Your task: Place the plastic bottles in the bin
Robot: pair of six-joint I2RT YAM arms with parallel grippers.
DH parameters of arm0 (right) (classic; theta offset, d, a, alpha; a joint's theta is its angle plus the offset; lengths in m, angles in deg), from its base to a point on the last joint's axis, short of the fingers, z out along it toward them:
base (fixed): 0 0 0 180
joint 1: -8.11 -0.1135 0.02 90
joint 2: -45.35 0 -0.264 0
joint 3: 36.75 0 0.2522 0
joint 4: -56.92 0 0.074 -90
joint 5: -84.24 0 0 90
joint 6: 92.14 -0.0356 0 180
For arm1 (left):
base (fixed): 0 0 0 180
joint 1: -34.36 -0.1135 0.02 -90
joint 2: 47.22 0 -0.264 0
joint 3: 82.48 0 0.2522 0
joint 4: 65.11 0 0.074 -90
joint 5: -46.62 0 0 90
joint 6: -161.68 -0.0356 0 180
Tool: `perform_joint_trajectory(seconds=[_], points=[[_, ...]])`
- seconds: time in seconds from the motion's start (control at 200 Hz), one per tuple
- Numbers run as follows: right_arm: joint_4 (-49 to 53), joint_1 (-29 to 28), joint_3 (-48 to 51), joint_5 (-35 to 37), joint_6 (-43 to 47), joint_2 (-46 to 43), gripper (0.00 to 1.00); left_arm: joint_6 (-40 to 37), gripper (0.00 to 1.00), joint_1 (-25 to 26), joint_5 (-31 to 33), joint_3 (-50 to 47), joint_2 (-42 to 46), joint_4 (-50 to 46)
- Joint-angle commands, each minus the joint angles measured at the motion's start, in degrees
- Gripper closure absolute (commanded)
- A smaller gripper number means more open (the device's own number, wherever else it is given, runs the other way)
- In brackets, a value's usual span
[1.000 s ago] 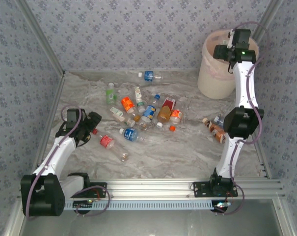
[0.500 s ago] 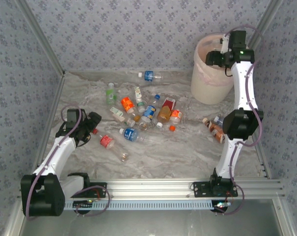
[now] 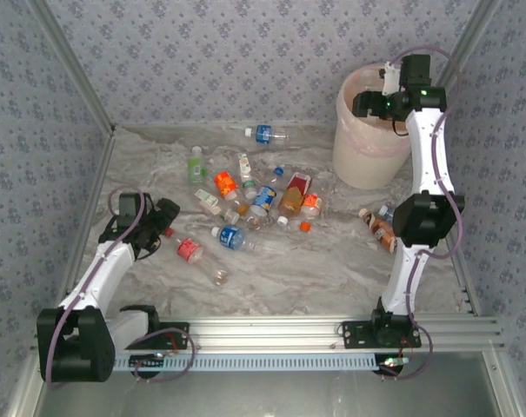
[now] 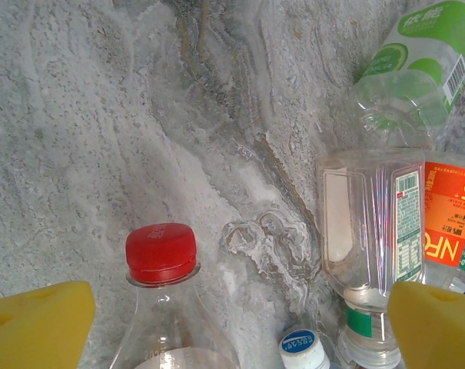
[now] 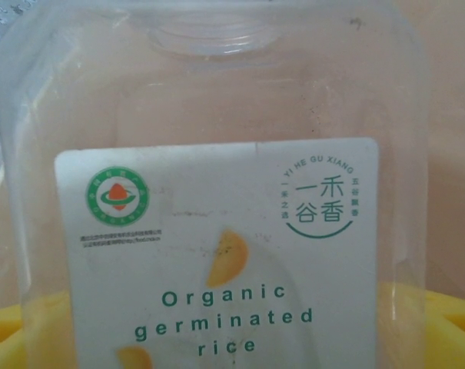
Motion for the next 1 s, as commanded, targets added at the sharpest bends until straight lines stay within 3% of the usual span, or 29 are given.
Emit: perform_joint_trajectory(seconds=[0.0,0.225,0.545,0.874,0.994], points=[[-0.53,-0.4,-0.54,-0.15,0.67,0.27,0.07,-0.15,0.02,-0.11,0.62,-0.18,-0.09,-0.49],[-2.62,-0.24,1.26,0.29,0.31,-2.13,0.0,-0.51,0.02,-0.11,0.29,0.17,-0.12,-0.35],[-9.93,-0.16,10.46,5.86,-2.36,-11.9,0.0,-1.74,0.02,-0.11,-0.23,0.99,0.15,-1.0],[-31.41,0.14,39.01,8.04,-12.69,-35.49,0.0,-1.91,0.02,3.13,4.25,5.54,-1.19,-4.24],[-37.51,0.28,55.91,13.63,-23.33,-46.21,0.0,-1.31,0.02,3.95,4.64,6.71,-2.43,-3.9]])
